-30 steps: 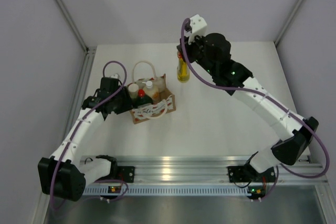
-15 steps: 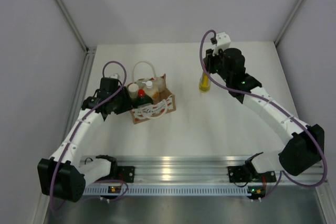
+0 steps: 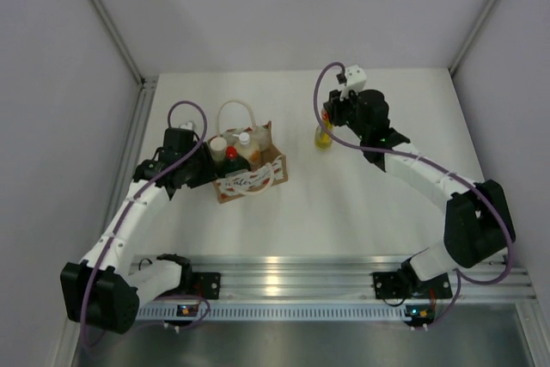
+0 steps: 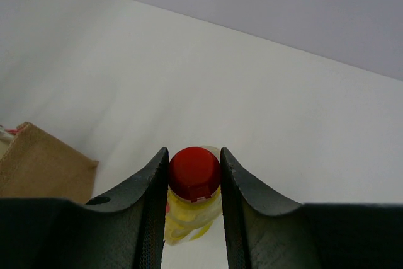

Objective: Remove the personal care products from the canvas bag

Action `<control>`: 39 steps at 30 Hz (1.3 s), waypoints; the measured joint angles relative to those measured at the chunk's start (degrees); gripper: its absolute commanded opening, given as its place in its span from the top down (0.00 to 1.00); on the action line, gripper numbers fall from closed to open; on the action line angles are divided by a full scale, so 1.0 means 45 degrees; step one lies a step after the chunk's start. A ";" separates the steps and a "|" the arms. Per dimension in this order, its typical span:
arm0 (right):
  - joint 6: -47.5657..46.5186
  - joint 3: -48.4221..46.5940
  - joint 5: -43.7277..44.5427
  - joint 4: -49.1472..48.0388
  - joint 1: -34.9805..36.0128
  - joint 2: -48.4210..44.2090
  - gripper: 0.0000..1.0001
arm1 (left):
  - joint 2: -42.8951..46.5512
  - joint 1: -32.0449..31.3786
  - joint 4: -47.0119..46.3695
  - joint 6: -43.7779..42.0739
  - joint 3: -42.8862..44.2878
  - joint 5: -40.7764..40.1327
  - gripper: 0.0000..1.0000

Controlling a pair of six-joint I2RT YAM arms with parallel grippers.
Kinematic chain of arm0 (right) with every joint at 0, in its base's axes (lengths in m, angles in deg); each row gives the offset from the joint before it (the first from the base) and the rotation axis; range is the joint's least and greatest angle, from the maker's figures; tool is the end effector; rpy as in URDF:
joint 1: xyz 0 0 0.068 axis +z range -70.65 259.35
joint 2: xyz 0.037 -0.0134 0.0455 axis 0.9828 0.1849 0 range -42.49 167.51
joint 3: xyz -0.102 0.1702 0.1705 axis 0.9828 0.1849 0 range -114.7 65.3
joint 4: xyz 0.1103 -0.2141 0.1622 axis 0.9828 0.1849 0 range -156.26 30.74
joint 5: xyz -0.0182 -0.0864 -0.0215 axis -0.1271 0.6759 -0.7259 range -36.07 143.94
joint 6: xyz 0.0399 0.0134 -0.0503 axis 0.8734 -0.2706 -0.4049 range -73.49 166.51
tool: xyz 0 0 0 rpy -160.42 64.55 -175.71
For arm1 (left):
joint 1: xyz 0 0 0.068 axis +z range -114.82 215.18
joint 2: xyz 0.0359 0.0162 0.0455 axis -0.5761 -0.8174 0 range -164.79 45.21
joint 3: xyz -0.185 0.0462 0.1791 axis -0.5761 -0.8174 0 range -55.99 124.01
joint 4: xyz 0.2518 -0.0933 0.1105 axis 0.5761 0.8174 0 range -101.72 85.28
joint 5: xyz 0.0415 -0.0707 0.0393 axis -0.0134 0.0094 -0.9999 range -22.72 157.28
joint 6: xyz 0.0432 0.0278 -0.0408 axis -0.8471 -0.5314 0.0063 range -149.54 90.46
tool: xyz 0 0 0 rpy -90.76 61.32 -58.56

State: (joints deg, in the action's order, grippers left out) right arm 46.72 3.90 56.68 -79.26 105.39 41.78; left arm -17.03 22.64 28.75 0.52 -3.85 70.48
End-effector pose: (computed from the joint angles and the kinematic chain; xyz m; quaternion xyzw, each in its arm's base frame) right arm 0.3566 0.1716 0.2913 -0.1560 0.7492 0.1283 0.6308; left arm 0.2572 -0.0601 0.2506 -0.1341 0.9315 -0.1470 0.3046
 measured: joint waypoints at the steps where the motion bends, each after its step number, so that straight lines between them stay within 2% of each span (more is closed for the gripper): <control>1: 0.0000 0.0180 -0.0097 -0.0243 0.0000 0.0121 1.00 | 0.0015 -0.0005 0.0005 0.0000 -0.0005 -0.0010 0.58; 8: -0.0253 0.1156 -0.1107 -0.1282 -0.0029 0.0665 0.99 | 0.0058 -0.0049 0.0000 0.0000 -0.0024 -0.0053 0.58; 9: -0.0311 0.1161 -0.1239 -0.1311 -0.0029 0.0670 0.91 | 0.0058 -0.0053 0.0000 0.0000 -0.0024 -0.0058 0.58; 10: -0.0379 0.1166 -0.1365 -0.1326 -0.0044 0.0675 0.63 | 0.0058 -0.0058 0.0000 0.0000 -0.0024 -0.0063 0.58; 11: -0.0418 0.1180 -0.1491 -0.1350 -0.0053 0.0675 0.43 | 0.0058 -0.0058 0.0005 0.0000 -0.0024 -0.0063 0.58; 12: -0.0447 0.1219 -0.1598 -0.1452 -0.0053 0.0675 0.43 | 0.0058 -0.0058 0.0005 0.0000 -0.0024 -0.0063 0.58; 15: -0.0597 0.1224 -0.1855 -0.2205 -0.0053 0.0646 0.20 | 0.0058 -0.0058 0.0000 0.0000 -0.0024 -0.0063 0.58; 16: -0.0656 0.1224 -0.1904 -0.2356 -0.0053 0.0627 0.08 | 0.0058 -0.0058 0.0000 0.0005 -0.0024 -0.0058 0.59; 26: -0.0758 0.0923 -0.2273 -0.1933 0.0321 -0.0403 0.06 | 0.0058 -0.0073 -0.0005 0.0005 -0.0024 -0.0058 0.61; 28: -0.0748 0.0855 -0.2322 -0.1817 0.0884 -0.0937 0.01 | 0.0053 -0.0073 -0.0005 0.0005 -0.0024 -0.0053 0.60; 33: -0.0418 0.0855 -0.3055 -0.2035 0.2900 -0.1690 0.00 | 0.0058 -0.0073 -0.0005 0.0010 -0.0024 -0.0058 0.61; 39: -0.0073 0.0398 -0.4231 -0.2263 0.4532 -0.0418 0.01 | 0.0058 -0.0073 -0.0010 0.0010 -0.0024 -0.0068 0.61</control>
State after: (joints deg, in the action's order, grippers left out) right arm 46.39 5.69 37.64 -89.44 125.78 39.90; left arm -16.77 22.31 28.71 0.57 -3.96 70.17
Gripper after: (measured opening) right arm 0.993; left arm 0.395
